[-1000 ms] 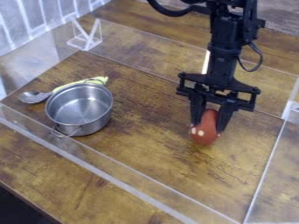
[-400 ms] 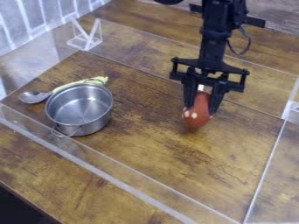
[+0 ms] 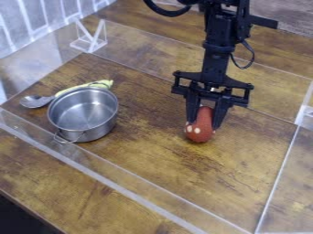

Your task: Remove the mushroom from the silver pot and put it on the table

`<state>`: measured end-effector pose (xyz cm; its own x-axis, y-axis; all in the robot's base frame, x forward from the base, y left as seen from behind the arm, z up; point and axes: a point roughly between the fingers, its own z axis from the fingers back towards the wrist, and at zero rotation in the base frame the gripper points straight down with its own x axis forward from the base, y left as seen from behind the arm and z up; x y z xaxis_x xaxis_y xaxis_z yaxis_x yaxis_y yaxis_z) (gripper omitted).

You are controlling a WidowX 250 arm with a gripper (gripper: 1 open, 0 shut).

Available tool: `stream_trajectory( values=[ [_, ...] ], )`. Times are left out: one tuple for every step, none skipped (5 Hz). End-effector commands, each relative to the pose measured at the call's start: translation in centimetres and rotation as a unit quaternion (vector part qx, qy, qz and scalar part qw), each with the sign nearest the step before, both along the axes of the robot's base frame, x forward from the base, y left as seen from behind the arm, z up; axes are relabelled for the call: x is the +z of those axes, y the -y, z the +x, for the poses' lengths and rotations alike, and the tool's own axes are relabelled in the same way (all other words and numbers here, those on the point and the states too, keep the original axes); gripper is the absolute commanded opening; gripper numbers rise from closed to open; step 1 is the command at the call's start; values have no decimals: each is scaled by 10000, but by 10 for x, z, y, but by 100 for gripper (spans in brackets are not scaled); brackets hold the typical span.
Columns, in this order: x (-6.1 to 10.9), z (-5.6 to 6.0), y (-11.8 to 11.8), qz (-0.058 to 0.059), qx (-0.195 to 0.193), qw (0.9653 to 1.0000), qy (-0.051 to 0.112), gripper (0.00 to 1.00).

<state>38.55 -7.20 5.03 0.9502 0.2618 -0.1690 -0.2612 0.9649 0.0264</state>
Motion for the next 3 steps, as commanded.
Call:
stream_trajectory(
  values=[
    [35, 5, 2, -70, 247, 9991, 347, 100],
    [42, 8, 12, -125, 413, 9985, 339, 100],
    [65, 14, 22, -305, 627, 9965, 468, 100]
  ],
)
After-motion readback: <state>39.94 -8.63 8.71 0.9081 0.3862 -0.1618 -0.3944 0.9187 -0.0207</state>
